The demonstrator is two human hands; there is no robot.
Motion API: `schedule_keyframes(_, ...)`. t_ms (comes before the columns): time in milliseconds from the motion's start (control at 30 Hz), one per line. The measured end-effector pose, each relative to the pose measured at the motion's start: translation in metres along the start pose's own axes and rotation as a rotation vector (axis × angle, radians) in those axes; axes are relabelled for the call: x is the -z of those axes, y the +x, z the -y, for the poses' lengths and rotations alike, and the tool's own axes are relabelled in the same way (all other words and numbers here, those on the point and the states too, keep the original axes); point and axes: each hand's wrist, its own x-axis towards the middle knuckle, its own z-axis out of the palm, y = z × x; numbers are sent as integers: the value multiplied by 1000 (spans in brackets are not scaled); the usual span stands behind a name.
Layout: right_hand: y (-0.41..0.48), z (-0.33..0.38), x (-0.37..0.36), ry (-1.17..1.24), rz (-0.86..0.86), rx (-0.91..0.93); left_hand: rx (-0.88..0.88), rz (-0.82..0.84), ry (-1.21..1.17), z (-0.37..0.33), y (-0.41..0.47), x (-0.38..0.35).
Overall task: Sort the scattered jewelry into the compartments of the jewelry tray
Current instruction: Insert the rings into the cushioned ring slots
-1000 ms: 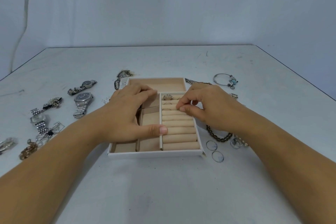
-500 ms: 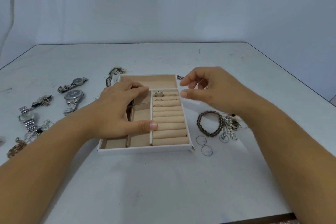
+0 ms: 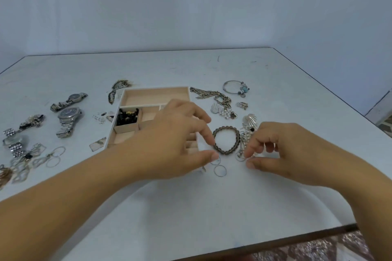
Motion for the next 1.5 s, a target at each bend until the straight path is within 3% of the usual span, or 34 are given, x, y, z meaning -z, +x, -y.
schedule_keyframes(167,-5,-1,-9,44,-44,27,111,82,242,-19,9,-14)
schedule_keyframes(600,-12,4,-18,91,-175,49,385,191,321,-42,16,-14)
schedule_keyframes(867,-18,3,-20,98,-199,26,447,333,295,-36,22,-17)
schedule_keyframes(1067,-14,4,-20,103,-185,27,385,200,126,-23,18,-25)
schedule_keyframes(1267,-3,18,-22,56,-101,90,162,-45,63,-16,7,-6)
schedule_keyframes(1500,14,32,-23,34,45,17,158,-171,-133,-1,-5,-6)
